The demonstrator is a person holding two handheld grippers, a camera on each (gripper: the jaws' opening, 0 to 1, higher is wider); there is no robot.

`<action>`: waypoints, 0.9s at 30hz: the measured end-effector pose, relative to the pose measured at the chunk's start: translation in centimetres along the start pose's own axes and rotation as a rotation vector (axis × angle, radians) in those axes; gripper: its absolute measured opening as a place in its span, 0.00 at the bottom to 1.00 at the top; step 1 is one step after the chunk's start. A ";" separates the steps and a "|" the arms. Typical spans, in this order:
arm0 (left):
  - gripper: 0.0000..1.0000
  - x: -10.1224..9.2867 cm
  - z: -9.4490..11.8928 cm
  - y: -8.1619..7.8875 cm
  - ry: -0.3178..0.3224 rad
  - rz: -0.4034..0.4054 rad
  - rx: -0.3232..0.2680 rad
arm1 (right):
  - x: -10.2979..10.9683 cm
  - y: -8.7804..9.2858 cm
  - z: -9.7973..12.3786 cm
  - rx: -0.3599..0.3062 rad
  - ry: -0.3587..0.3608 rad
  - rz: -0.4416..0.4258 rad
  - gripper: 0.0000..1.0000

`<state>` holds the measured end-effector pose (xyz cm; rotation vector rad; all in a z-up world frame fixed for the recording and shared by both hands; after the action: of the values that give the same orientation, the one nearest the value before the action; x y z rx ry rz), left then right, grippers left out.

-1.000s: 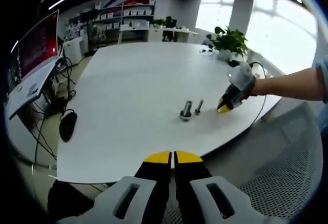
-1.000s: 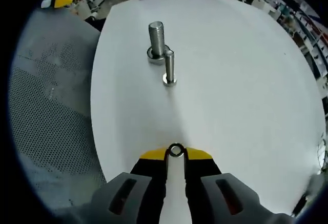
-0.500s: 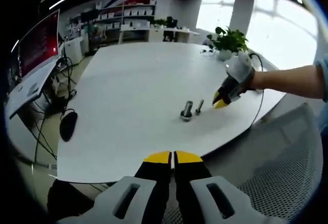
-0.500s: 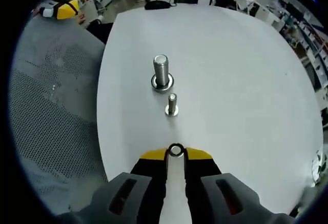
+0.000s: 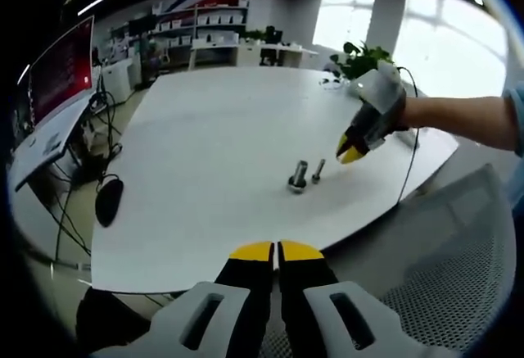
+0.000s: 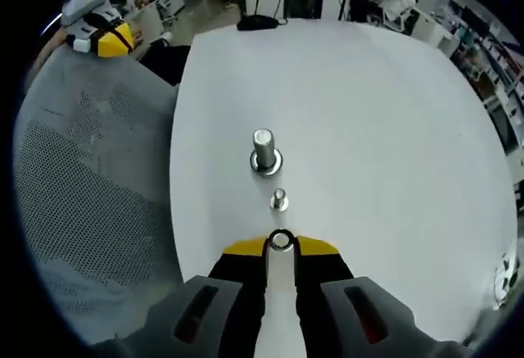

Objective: Place the washer onto the threaded stud by aligning its center hole with the stud, sliding it down to the base, and recovering from edge contact or off-axis alignment until the washer reaches the visible bottom stop.

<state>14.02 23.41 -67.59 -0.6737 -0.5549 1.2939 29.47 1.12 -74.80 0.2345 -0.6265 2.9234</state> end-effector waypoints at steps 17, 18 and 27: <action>0.00 0.0 0.0 -0.1 0.001 0.004 -0.009 | 0.0 -2.0 -0.5 0.032 -0.024 0.048 0.13; 0.00 0.0 0.0 -0.1 0.001 0.004 -0.011 | 0.0 -2.0 -0.6 0.031 -0.024 0.045 0.13; 0.00 0.2 -0.1 -0.4 0.007 0.008 -0.025 | -0.2 -2.6 -0.8 0.023 -0.031 0.041 0.13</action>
<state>14.42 23.54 -67.34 -0.7009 -0.5639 1.2935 29.98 3.79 -74.54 0.2730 -0.6098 2.9730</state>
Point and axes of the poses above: the point that each gripper's makers call its tool centre point, and the gripper's own axes: z roughly backward along the fingers, x roughly to its left, y roughly out of its underside, the point moved 3 cm from there along z, roughly backward along the fingers, and after that the axes turned 12 degrees about -y, right-handed, at the moved point
